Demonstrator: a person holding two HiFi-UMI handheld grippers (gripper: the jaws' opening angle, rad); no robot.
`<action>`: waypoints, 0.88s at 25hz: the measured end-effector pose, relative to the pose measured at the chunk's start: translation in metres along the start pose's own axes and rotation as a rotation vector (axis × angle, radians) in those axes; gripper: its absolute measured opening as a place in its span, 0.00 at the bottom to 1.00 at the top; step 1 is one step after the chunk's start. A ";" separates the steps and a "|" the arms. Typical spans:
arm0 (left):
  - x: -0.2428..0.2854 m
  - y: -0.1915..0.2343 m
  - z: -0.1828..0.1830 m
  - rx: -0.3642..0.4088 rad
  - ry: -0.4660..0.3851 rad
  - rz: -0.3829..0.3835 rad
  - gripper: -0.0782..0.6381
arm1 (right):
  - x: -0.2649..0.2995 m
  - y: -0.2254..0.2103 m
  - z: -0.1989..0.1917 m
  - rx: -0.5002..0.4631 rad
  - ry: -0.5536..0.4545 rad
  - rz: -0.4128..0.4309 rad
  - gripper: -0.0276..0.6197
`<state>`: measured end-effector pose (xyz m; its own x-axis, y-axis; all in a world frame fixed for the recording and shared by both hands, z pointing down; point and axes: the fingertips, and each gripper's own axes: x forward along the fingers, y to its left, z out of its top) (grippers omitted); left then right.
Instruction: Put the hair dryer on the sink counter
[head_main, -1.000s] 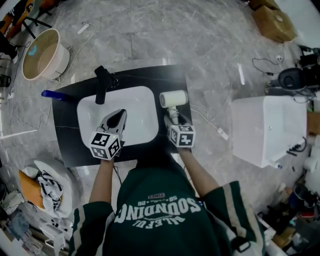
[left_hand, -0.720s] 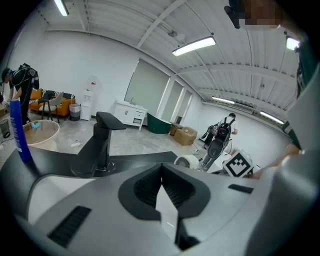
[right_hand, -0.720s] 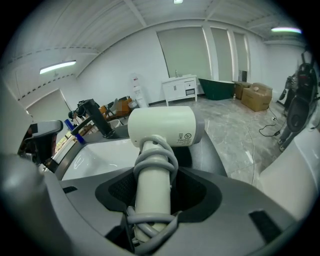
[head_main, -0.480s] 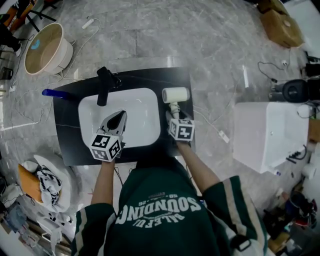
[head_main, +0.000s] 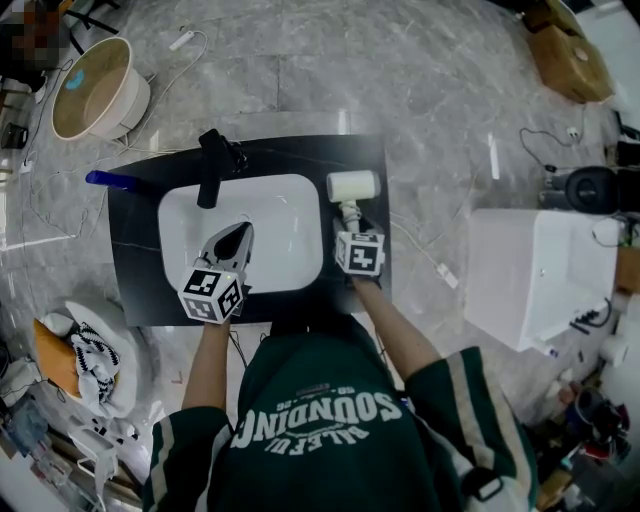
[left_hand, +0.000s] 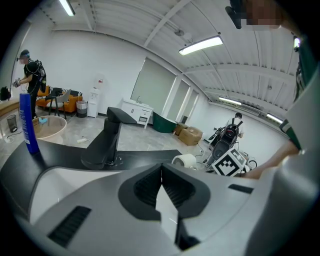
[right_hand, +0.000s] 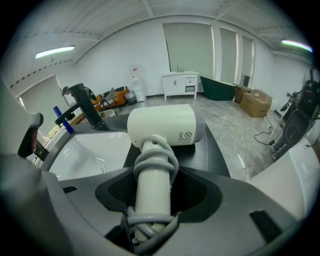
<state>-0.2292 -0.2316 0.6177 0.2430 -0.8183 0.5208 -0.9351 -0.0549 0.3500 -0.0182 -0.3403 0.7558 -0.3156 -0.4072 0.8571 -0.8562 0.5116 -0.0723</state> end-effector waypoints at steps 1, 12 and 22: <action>-0.001 0.000 -0.001 -0.001 0.000 0.001 0.11 | 0.001 0.001 0.002 -0.001 -0.004 0.001 0.40; -0.016 -0.002 -0.006 0.000 -0.008 0.000 0.11 | -0.001 0.009 0.003 0.054 0.001 0.016 0.40; -0.039 -0.007 -0.015 0.016 -0.017 -0.012 0.11 | -0.012 0.016 -0.003 0.070 0.012 0.018 0.41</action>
<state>-0.2287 -0.1905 0.6069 0.2495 -0.8273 0.5033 -0.9363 -0.0735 0.3434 -0.0274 -0.3251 0.7457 -0.3270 -0.3888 0.8613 -0.8770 0.4644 -0.1233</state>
